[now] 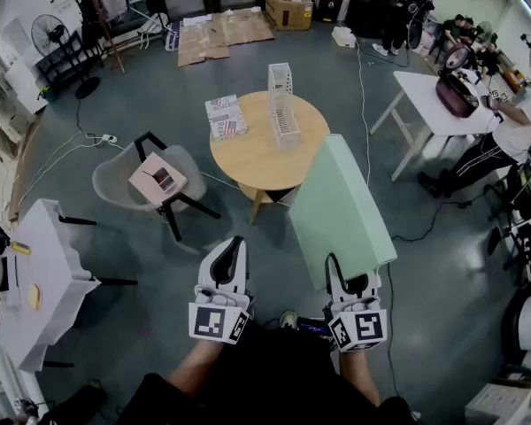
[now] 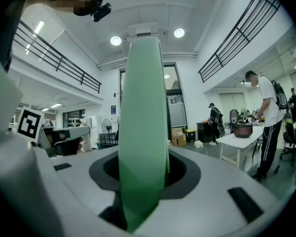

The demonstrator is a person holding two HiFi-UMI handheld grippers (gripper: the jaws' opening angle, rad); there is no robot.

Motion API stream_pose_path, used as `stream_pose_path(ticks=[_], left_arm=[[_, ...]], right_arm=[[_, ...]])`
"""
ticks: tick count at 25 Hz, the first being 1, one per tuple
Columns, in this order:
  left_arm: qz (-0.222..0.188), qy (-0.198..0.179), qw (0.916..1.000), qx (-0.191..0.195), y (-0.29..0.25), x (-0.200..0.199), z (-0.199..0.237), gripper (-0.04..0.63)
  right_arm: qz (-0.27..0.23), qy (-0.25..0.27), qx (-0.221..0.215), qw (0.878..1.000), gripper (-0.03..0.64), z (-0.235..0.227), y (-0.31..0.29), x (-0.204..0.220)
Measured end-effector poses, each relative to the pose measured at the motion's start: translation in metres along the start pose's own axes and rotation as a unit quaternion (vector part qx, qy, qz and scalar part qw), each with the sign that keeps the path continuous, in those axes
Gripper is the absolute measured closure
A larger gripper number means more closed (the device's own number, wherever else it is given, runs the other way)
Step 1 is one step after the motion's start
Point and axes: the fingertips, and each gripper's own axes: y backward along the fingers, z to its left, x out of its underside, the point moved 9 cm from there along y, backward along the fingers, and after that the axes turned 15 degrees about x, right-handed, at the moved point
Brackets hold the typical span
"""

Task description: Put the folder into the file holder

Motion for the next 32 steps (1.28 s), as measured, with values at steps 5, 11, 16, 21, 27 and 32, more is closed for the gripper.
stream_pose_path(ticks=[5,11,16,21,27,32], left_arm=[[-0.001,0.003,1.0,0.0,0.003,-0.001,0.001,0.575],[-0.002,0.004,1.0,0.002,0.004,-0.002,0.004,0.575],[-0.001,0.006,1.0,0.004,0.002,-0.002,0.009,0.575],[-0.002,0.009,0.9999,0.007,0.002,0.0,0.012,0.575],[-0.006,0.015,0.9998,0.015,0.001,0.001,0.021,0.575],[-0.007,0.017,0.9995,0.025,0.006,-0.002,0.034,0.575]], right_arm=[[-0.001,-0.001,-0.001,1.0,0.479,0.003,0.001,0.0],[-0.001,-0.006,0.001,1.0,0.479,0.006,0.0,-0.002],[0.004,-0.015,0.01,1.0,0.477,0.009,-0.004,-0.002],[0.006,-0.015,0.011,1.0,0.477,0.013,-0.006,0.0],[0.007,-0.013,0.014,1.0,0.476,0.022,-0.011,0.002],[0.004,-0.013,0.022,1.0,0.476,0.038,-0.015,0.0]])
